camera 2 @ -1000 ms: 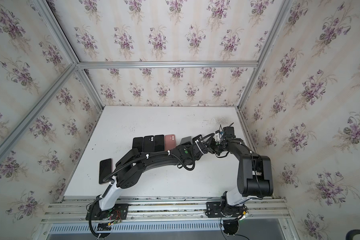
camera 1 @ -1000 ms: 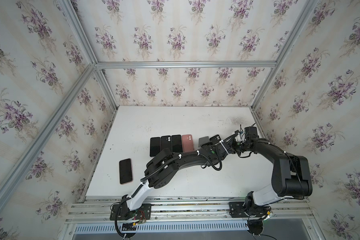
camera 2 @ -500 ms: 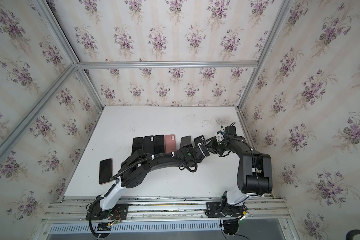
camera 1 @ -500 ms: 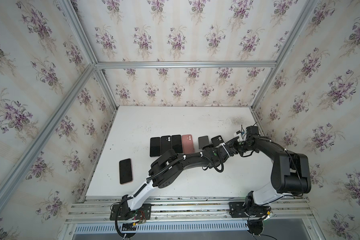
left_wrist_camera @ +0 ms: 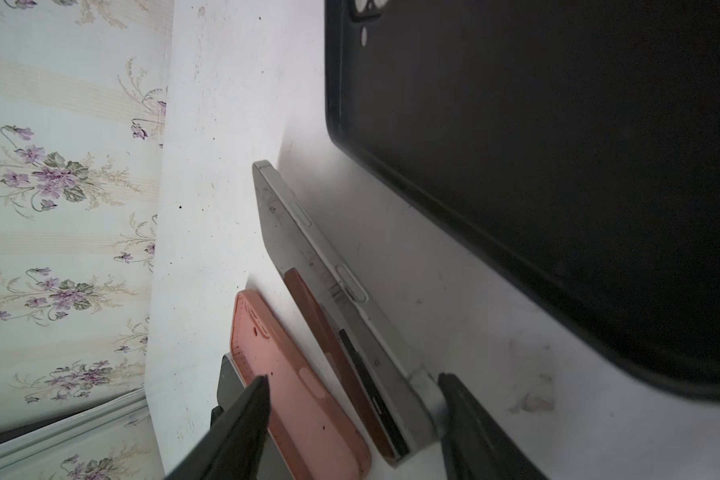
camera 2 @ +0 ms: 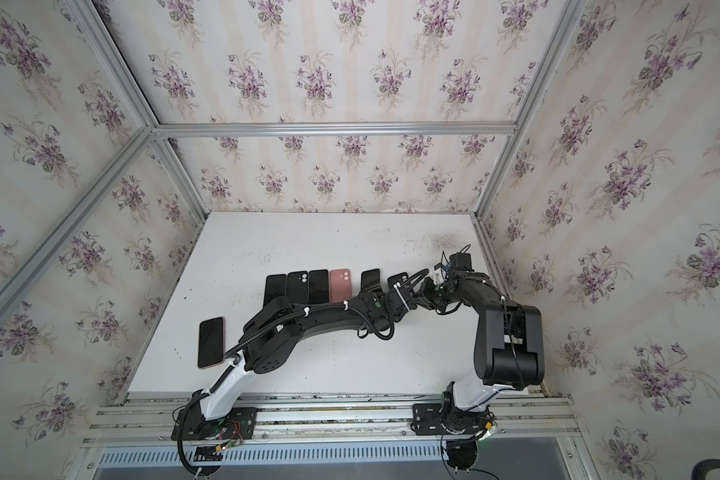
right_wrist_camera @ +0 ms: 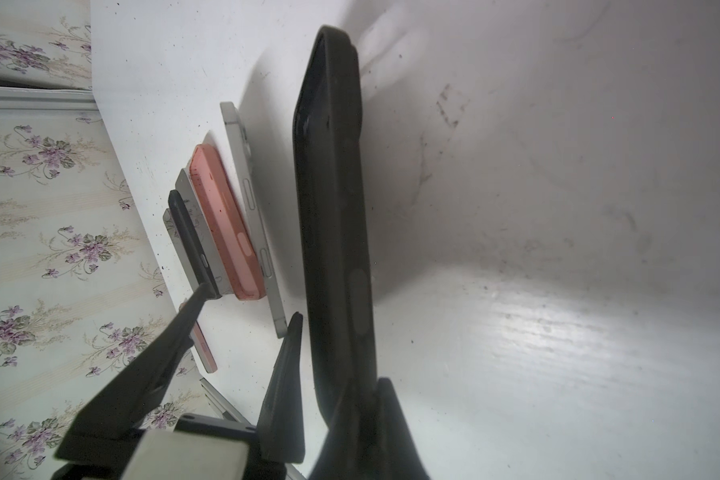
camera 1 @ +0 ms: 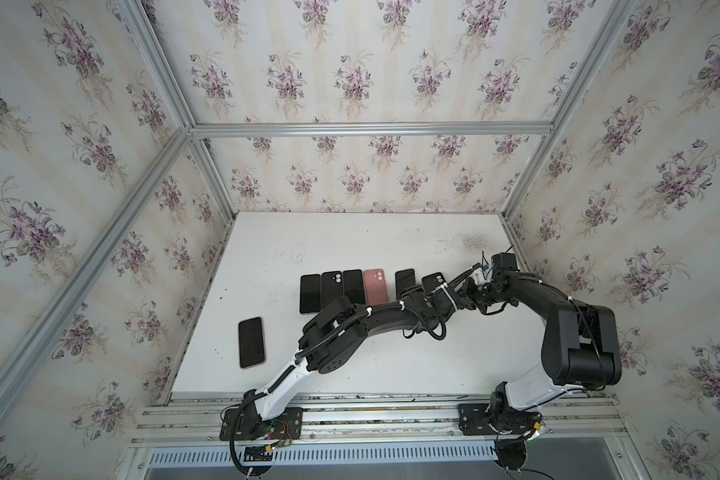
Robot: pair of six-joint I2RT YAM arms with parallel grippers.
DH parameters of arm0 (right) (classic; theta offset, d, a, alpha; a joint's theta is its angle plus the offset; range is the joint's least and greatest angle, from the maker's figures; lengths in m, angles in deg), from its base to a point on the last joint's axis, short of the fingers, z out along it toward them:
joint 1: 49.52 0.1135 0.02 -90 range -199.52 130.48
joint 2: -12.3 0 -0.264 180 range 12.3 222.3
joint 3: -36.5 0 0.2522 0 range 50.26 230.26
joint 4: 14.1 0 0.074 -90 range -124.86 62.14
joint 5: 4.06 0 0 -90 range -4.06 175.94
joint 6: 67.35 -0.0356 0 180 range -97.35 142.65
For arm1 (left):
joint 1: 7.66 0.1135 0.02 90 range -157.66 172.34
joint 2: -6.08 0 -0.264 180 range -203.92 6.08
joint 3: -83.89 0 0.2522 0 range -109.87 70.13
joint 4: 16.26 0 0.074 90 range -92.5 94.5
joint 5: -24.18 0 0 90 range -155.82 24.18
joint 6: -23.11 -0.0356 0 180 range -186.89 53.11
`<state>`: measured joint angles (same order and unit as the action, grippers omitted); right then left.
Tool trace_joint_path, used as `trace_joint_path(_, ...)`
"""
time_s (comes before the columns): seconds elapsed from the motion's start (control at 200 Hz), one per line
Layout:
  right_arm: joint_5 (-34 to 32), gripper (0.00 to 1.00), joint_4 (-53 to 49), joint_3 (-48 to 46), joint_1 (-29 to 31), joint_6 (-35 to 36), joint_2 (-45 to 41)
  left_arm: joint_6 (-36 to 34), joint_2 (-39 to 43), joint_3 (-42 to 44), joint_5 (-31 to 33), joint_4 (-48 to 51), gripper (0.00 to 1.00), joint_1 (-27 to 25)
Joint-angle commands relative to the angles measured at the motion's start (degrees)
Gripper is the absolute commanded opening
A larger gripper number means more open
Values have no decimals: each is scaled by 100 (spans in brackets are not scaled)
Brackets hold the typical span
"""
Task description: Take the phone out of the phone case
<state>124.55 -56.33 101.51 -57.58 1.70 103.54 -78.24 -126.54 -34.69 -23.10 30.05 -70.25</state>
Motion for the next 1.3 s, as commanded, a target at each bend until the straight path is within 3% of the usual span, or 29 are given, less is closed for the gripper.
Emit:
trace_joint_path(0.0,-99,0,125,-33,6,-47,42,342,175,64,-5,-5,76,66)
trace_joint_path(0.185,-113,0,381,-246,6,-227,52,655,579,204,-318,-18,92,215)
trace_joint_path(0.31,-85,0,570,-369,55,-310,68,899,857,210,-439,36,95,351)
trace_joint_path(0.475,-279,0,1013,-466,176,-615,170,1594,1928,853,-930,36,99,768)
trace_joint_path(0.66,-584,0,1836,-588,411,-1151,279,2265,3250,1838,-1476,3,100,1392)
trace_joint_path(0.775,-679,0,2302,-600,608,-1432,512,2395,3970,2324,-1495,-3,100,1618)
trace_joint_path(0.994,-808,0,2659,-462,991,-1702,880,3030,5279,3129,-2089,12,100,2246)
trace_joint_path(1.294,-811,0,2970,-607,1339,-1927,1009,3359,6169,3684,-2211,198,100,2720)
